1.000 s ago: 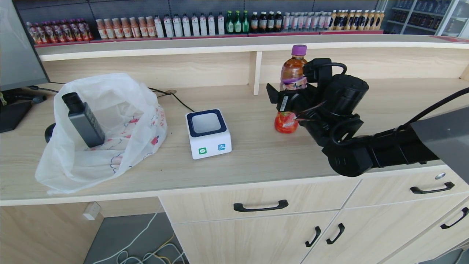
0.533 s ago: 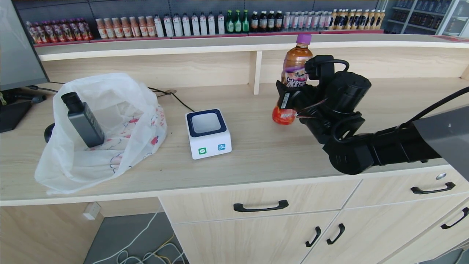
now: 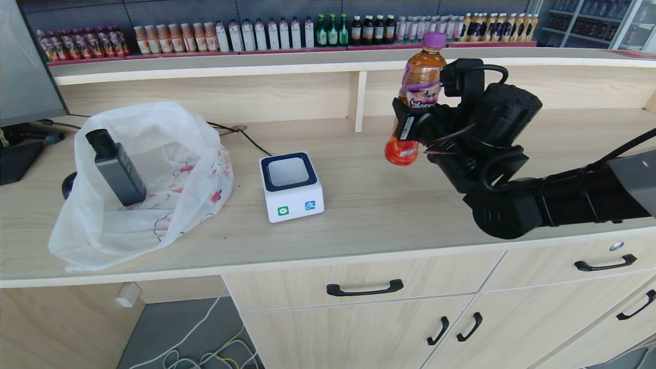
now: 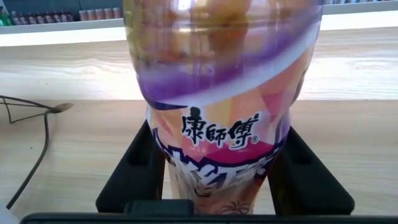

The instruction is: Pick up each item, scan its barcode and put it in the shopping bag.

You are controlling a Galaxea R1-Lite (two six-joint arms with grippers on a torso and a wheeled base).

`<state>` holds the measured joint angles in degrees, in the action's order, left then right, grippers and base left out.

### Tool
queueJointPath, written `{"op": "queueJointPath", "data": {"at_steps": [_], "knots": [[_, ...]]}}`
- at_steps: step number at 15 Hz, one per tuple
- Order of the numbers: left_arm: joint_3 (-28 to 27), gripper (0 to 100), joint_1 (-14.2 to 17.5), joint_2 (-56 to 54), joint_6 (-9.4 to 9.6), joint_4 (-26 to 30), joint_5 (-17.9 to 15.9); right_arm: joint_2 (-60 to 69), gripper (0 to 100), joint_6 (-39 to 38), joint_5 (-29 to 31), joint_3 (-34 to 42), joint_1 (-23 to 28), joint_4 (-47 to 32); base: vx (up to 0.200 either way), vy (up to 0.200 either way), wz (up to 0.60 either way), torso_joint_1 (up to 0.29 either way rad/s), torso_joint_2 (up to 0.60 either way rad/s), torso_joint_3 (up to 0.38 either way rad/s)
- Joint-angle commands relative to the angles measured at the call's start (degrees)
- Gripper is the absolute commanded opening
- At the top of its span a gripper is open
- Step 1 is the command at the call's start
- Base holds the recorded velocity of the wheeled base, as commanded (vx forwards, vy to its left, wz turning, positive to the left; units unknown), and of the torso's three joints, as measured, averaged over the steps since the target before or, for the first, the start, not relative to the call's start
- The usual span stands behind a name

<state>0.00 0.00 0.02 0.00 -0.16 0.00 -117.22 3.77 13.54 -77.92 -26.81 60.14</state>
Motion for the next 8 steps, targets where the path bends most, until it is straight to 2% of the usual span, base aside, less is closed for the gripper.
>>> {"op": "queueJointPath", "data": {"at_steps": [1, 8], "knots": [[0.00, 100, 0.00, -0.02, 0.00, -0.02, 0.00, 2.18, 0, 0.01, -0.27, 0.31, -0.09, -0.11, 0.000, 0.000, 0.00, 0.000, 0.00, 0.000], [0.00, 100, 0.00, -0.02, 0.00, -0.02, 0.00, 12.63, 0, 0.01, -0.18, 11.39, -0.09, -1.07, 0.000, 0.000, 0.00, 0.000, 0.00, 0.000]]}}
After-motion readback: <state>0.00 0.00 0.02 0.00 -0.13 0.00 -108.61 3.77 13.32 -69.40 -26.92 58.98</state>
